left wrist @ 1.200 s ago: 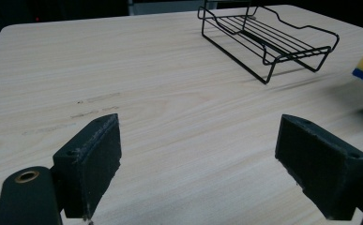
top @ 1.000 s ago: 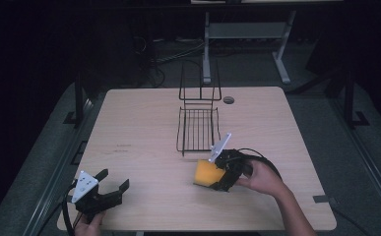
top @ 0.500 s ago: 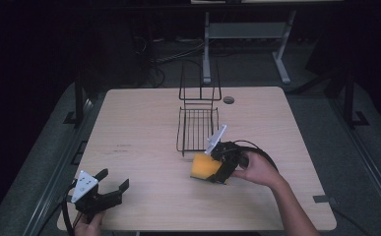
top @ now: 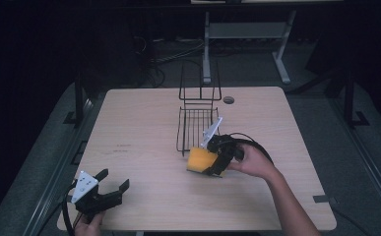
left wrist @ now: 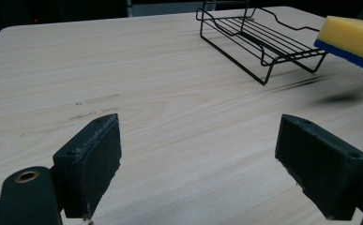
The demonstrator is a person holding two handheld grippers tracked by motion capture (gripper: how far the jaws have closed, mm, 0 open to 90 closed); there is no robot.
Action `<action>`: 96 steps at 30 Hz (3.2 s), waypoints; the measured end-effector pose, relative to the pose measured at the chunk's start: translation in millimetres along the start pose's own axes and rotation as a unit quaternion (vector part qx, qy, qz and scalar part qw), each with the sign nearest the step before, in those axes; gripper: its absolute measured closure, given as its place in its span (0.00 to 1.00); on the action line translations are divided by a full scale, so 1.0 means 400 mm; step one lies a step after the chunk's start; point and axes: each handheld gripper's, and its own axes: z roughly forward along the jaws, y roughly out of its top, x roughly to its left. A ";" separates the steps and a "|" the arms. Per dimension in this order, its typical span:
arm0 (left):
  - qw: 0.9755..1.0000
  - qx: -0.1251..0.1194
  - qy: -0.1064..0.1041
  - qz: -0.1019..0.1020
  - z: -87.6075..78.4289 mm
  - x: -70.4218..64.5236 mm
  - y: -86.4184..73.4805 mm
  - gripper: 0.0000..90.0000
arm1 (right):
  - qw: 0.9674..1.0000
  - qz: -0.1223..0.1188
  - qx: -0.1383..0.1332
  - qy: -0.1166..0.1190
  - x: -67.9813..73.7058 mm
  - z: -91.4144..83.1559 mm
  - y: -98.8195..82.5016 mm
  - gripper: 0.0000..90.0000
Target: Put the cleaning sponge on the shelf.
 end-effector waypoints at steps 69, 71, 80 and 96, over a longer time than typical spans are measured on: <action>1.000 -0.002 -0.012 -0.002 0.004 -0.003 0.001 0.16 | 0.997 0.028 0.074 -0.012 -0.240 0.058 0.124 0.24; 1.000 -0.001 -0.012 -0.003 0.003 -0.003 0.000 0.16 | 0.996 0.028 0.085 -0.018 -0.249 0.061 0.125 0.24; 1.000 -0.007 -0.016 -0.019 0.000 0.007 -0.003 0.16 | 0.997 0.028 0.065 -0.012 -0.262 0.066 0.132 0.24; 1.000 -0.006 -0.015 -0.017 0.000 0.002 -0.003 0.16 | 0.997 0.035 0.073 -0.008 -0.268 0.087 0.123 0.22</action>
